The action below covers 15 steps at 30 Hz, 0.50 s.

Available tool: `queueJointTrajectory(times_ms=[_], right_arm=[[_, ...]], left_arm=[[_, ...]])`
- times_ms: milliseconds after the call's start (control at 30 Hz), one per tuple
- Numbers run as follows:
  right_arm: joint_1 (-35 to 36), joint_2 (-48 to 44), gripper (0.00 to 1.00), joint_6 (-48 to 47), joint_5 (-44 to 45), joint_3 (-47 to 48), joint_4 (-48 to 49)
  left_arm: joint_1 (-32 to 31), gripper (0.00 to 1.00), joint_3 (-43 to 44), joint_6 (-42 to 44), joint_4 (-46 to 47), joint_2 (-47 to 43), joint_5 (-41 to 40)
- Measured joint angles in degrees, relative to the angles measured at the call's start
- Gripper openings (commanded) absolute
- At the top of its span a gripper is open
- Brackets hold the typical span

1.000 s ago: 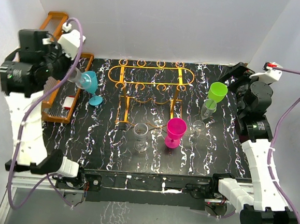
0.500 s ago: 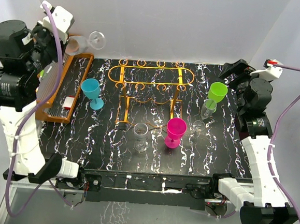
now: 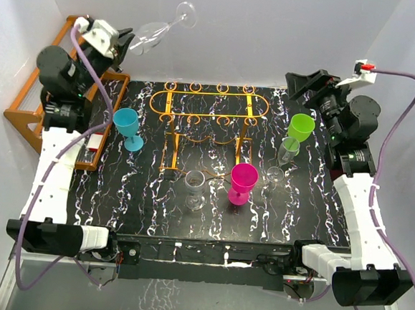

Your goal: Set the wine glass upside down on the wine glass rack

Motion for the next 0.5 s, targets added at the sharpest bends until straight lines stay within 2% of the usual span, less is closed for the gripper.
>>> queueJointTrajectory(times_ms=[100,267,367,500], right_arm=[[0.0,1.6,0.98,3.0,-8.3,0.9,5.0],[0.0,3.4,0.98,10.8,-17.1,0.8,16.2],[0.1,5.6,0.98,15.8,-20.2,1.0,23.3],[0.7,10.3,0.95,22.3,-22.4,2.1,30.7]], left_arm=[[-0.7,0.00,-11.5,-0.4,21.4,-1.1,2.1],[-6.8,0.00,-18.2,5.3,43.4,-0.7,3.4],[-12.0,0.00,-22.0,13.3,55.9,-0.7,4.9],[-20.0,0.00,-25.3,28.5,68.0,1.6,7.1]])
